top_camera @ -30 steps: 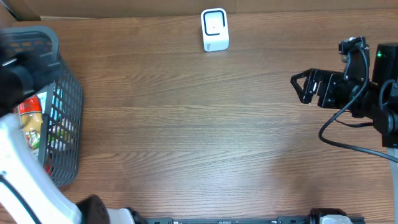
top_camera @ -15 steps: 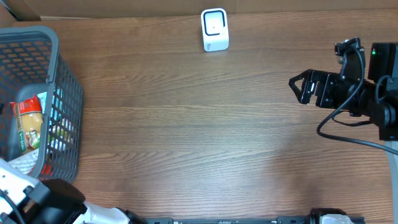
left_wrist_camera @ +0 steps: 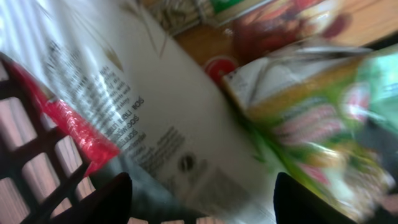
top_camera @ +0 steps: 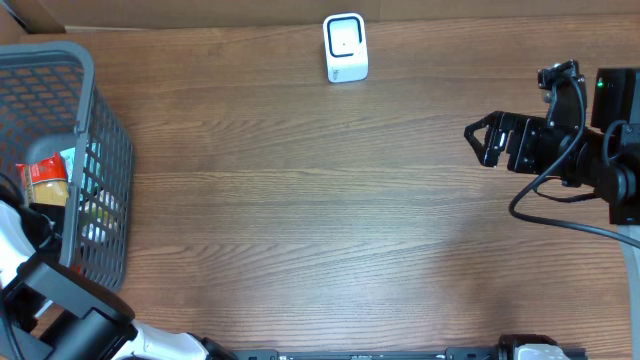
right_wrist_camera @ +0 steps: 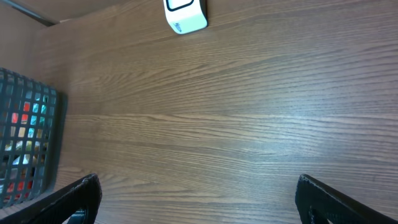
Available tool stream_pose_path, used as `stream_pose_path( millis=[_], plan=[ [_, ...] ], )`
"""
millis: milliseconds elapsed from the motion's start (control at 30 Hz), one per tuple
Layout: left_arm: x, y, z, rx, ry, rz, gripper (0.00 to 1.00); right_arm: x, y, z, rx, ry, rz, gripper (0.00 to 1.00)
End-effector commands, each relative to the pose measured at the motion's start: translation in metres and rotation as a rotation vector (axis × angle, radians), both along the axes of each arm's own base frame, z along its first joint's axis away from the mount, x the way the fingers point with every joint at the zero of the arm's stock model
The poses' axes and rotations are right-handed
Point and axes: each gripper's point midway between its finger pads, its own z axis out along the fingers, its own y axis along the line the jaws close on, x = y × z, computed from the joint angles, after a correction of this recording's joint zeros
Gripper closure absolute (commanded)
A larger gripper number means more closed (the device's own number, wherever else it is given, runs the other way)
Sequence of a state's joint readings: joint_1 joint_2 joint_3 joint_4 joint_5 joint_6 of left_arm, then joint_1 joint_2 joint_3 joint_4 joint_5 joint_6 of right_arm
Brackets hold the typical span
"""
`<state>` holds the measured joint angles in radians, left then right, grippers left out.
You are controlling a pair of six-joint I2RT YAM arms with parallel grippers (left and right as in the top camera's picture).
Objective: Scan the item barcode
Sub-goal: 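Lift the white tube from the basket with left gripper, place on table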
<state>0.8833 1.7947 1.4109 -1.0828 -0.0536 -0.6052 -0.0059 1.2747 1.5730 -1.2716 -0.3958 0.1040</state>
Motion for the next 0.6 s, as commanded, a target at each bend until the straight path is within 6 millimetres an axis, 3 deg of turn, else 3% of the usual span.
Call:
stream_pose_path(
  millis=[0, 167, 200, 233, 267, 367, 467, 567],
  plan=[
    [-0.01, -0.007, -0.027, 0.002, 0.038, 0.023, 0.35, 0.002, 0.001, 0.009, 0.004, -0.029, 0.003, 0.0],
    [-0.01, -0.007, -0.059, 0.038, 0.01, 0.024, 0.31, 0.002, 0.001, 0.009, 0.005, -0.028, 0.004, 0.0],
    [-0.011, -0.007, -0.064, 0.045, 0.004, 0.024, 0.44, 0.002, 0.001, 0.009, 0.004, -0.029, 0.003, 0.0],
    [-0.011, -0.007, -0.065, 0.044, 0.004, 0.024, 0.86, 0.002, 0.001, 0.009, 0.004, -0.029, 0.003, 0.0],
    [-0.011, -0.007, -0.065, 0.044, 0.004, 0.023, 0.96, 0.002, 0.001, 0.01, 0.004, -0.029, 0.003, 0.0],
    [-0.009, -0.007, -0.062, 0.042, -0.001, 0.019, 0.96, 0.002, 0.001, 0.009, 0.004, -0.027, 0.003, 0.0],
    [-0.002, -0.005, -0.047, 0.036, -0.022, -0.004, 0.96, 0.003, 0.001, 0.008, 0.004, -0.022, 0.003, 0.0],
    [0.01, 0.008, -0.008, 0.065, -0.055, -0.015, 0.96, 0.005, 0.001, 0.004, 0.005, -0.011, 0.003, 0.0]
  ],
)
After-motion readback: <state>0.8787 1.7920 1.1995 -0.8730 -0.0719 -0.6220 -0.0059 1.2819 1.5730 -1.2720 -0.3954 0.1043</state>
